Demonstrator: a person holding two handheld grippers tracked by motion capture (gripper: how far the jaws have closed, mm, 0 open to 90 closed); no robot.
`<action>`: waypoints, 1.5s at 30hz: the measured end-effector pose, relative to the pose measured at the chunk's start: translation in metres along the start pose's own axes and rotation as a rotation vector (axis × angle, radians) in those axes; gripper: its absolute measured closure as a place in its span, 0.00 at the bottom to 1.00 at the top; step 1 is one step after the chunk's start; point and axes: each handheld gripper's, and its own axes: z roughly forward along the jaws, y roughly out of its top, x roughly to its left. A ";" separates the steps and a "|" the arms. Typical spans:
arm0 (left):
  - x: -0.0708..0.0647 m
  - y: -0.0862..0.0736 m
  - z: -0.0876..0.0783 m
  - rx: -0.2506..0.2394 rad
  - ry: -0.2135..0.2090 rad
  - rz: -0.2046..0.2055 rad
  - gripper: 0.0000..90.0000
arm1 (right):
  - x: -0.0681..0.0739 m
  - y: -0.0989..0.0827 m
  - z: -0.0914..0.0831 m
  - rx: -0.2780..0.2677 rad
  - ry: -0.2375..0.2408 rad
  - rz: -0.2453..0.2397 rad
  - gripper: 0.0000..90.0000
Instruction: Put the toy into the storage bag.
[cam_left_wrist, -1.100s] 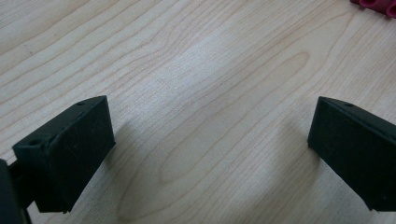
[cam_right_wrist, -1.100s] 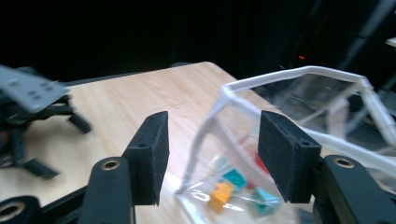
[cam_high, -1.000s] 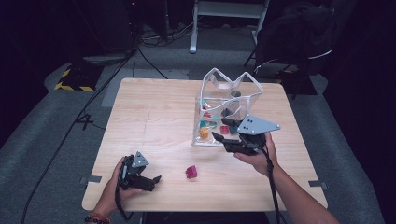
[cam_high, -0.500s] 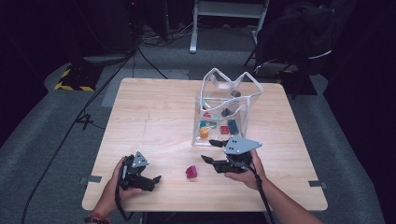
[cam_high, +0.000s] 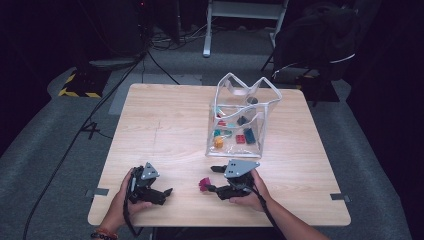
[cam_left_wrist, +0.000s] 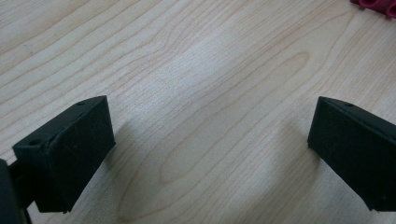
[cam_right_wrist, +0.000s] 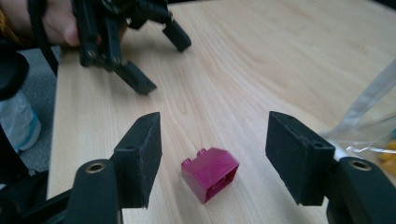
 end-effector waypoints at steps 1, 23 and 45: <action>0.000 0.000 0.000 0.000 -0.002 -0.003 0.01 | 0.000 -0.003 0.005 0.014 0.002 0.004 0.41; 0.000 0.000 0.000 -0.001 -0.002 -0.002 0.01 | -0.011 -0.030 0.047 0.118 0.039 0.059 0.39; 0.000 0.000 0.000 -0.001 -0.001 -0.002 0.01 | -0.006 -0.034 0.041 0.120 -0.011 0.033 0.66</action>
